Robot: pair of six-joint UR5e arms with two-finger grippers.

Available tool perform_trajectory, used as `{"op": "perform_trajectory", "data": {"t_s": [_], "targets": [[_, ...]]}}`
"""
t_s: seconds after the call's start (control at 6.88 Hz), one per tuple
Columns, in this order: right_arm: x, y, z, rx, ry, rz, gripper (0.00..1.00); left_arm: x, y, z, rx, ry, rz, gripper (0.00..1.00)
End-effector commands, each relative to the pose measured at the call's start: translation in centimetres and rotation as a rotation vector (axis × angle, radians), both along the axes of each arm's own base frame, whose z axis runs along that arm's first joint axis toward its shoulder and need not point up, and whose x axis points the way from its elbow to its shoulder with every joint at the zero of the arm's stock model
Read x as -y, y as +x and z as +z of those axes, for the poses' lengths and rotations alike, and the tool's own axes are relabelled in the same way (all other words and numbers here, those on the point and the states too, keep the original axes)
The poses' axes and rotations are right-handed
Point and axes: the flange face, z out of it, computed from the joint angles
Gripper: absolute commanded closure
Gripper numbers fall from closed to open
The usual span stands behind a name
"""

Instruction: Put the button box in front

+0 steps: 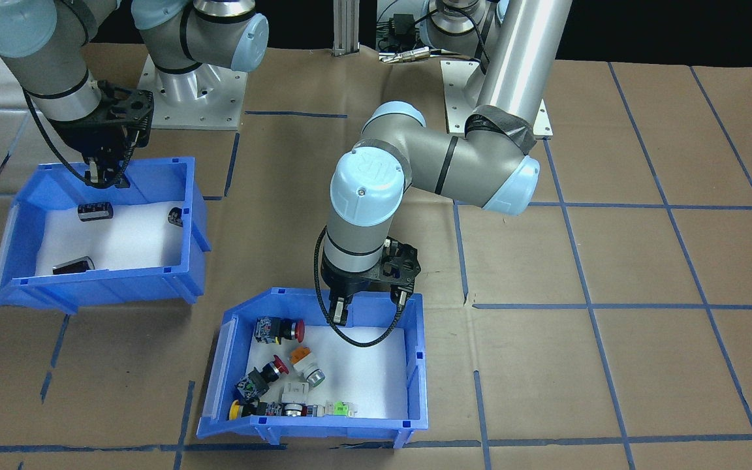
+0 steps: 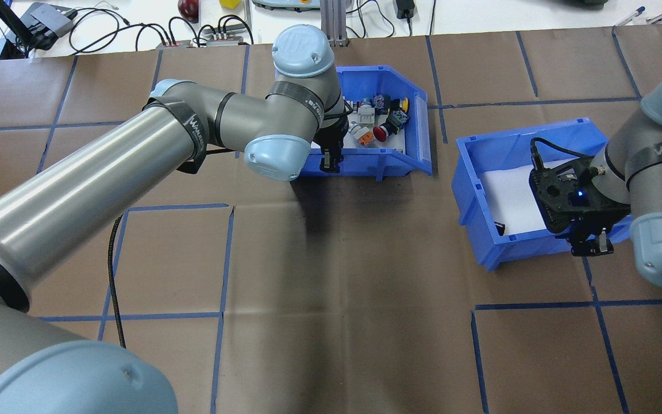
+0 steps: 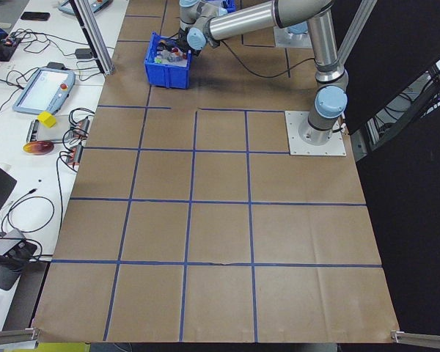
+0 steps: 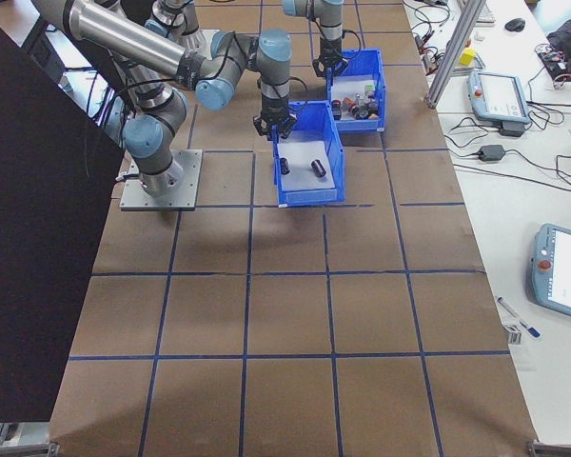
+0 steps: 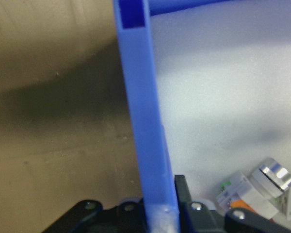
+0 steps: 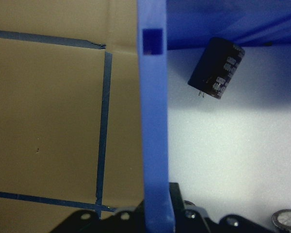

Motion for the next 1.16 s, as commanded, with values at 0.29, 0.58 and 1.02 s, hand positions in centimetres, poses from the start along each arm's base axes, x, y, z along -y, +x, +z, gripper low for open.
{"op": "perform_trajectory", "data": {"t_s": [0.29, 0.58, 1.02], "targets": [[-2.2, 0.8, 0.7, 0.007, 0.004, -0.066, 0.92, 0.8, 1.1, 1.4, -0.003, -0.028, 0.007, 0.02], [-2.9, 1.1, 0.0, 0.012, 0.018, -0.091, 0.92, 0.5, 4.9, 6.5, 0.002, -0.041, -0.079, 0.02], [-4.6, 2.8, 0.0, 0.043, 0.001, -0.165, 0.91, -4.8, 11.8, 16.1, 0.074, 0.007, -0.632, 0.02]]}}
